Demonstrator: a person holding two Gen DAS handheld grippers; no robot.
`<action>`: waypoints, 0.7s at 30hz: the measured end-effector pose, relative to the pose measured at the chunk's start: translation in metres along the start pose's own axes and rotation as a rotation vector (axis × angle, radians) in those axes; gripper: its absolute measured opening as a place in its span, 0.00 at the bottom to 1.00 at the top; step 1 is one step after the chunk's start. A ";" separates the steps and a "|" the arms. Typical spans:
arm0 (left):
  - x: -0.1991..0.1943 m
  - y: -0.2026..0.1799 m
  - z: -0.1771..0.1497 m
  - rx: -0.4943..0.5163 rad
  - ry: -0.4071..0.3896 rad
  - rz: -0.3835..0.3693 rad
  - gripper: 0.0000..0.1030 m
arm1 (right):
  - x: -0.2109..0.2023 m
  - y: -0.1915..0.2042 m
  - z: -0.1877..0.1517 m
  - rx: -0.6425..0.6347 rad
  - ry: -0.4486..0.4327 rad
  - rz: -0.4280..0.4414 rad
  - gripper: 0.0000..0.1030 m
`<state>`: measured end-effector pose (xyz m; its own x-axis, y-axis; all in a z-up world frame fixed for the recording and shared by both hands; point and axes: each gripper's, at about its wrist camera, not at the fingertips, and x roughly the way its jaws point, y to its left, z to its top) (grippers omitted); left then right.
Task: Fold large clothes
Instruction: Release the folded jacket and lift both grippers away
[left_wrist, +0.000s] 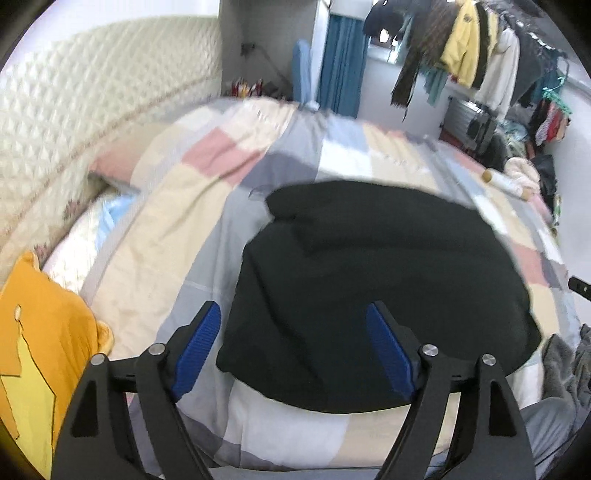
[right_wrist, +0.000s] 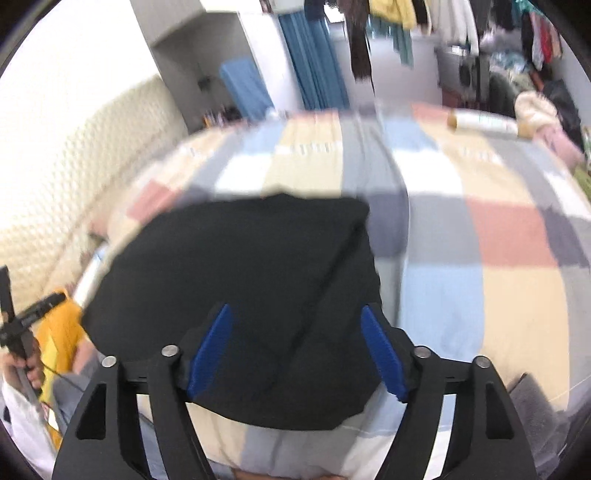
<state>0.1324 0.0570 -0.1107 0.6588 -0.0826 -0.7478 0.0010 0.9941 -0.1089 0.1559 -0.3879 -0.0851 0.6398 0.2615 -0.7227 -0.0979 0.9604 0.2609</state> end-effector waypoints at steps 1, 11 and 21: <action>-0.010 -0.003 0.004 0.001 -0.022 -0.007 0.81 | -0.012 0.007 0.004 -0.006 -0.028 0.006 0.72; -0.127 -0.047 0.027 0.066 -0.260 -0.085 1.00 | -0.126 0.068 0.024 -0.087 -0.343 0.024 0.88; -0.192 -0.077 0.008 0.125 -0.375 -0.111 1.00 | -0.182 0.117 0.000 -0.141 -0.526 0.051 1.00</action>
<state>0.0117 -0.0031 0.0463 0.8781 -0.1811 -0.4428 0.1635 0.9835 -0.0780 0.0284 -0.3233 0.0770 0.9228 0.2595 -0.2847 -0.2168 0.9608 0.1730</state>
